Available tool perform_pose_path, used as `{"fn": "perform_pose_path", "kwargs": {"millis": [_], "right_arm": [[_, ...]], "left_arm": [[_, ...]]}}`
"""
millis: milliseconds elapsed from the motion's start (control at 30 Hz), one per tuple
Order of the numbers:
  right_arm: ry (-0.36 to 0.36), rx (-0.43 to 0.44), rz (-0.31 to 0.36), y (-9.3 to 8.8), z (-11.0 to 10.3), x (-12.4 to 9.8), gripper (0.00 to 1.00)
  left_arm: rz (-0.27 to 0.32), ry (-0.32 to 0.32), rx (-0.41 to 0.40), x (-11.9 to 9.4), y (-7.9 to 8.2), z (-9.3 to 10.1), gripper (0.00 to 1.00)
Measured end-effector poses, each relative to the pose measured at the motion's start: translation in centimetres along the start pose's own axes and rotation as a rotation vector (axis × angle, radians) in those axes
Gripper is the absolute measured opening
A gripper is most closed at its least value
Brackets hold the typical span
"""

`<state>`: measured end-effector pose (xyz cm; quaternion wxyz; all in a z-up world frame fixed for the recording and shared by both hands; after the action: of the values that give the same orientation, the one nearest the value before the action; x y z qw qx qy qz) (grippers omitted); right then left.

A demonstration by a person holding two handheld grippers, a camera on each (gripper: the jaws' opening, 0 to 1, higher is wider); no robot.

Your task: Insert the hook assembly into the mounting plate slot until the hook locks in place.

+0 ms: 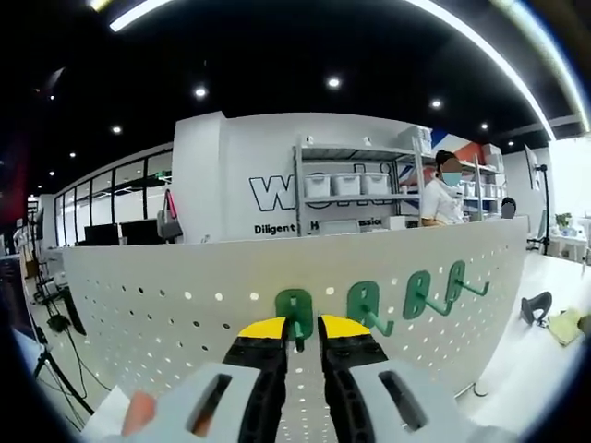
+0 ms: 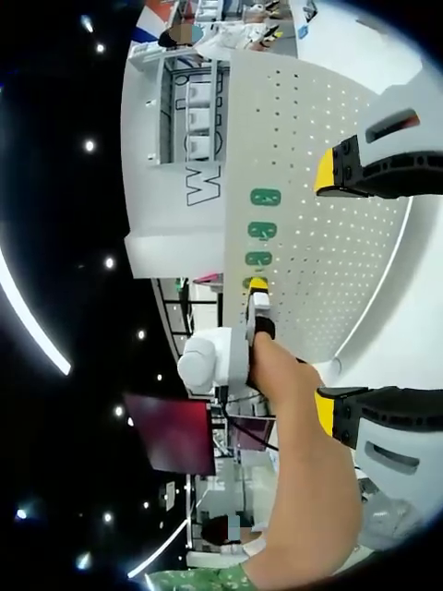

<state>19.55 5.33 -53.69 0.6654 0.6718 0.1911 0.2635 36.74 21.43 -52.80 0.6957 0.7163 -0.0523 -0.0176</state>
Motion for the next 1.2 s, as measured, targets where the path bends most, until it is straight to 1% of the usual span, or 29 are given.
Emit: {"fn": "perform_pose_path", "kwargs": {"millis": [200,333,467,600,800,900,967,1133,1200], "right_arm": [[0.002,-0.006,0.0,0.1,-0.3,0.2,0.86],[0.003,-0.008,-0.001,0.2,-0.4,0.3,0.86],[0.003,-0.012,0.0,0.3,-0.6,0.3,0.86],[0.003,-0.015,0.001,0.4,-0.7,0.3,0.86],[0.001,-0.022,0.001,0.5,-0.8,0.3,0.86],[0.001,-0.025,0.002,0.6,-1.0,0.3,0.86],[0.0,-0.027,0.0,0.6,-1.1,0.3,0.86],[0.002,-0.035,0.003,1.0,-1.5,0.2,0.86],[0.001,-0.038,0.003,1.1,-1.6,0.2,0.86]], "left_arm": [[-0.008,-0.017,-0.01,-0.1,-0.3,-0.2,0.18],[-0.008,-0.037,-0.025,-0.2,-0.4,-0.2,0.23],[-0.008,-0.05,-0.021,-0.5,-0.5,-0.2,0.24],[-0.009,-0.062,-0.028,-1.0,-0.5,-0.1,0.27],[-0.005,-0.084,-0.026,-1.9,-0.6,0.1,0.29],[-0.004,-0.099,-0.021,-2.3,-0.5,0.2,0.33],[-0.003,-0.105,-0.019,-2.6,-0.5,0.3,0.33],[0.008,-0.12,-0.037,-3.2,-0.2,0.1,0.36],[0.011,-0.126,-0.033,-3.8,0.0,0.2,0.37]]}}
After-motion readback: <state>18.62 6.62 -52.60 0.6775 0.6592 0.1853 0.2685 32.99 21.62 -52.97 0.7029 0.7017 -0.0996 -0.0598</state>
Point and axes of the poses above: the point that each gripper's makers call its tool centre point, and the gripper's own axes: x roughly forward along the fingers, z roughly to its right, y roughly out of its top, the point moved 5 cm from there along -x, roughly backward along the fingers, and after that the axes turned 7 degrees about z, right-handed, at the moved point
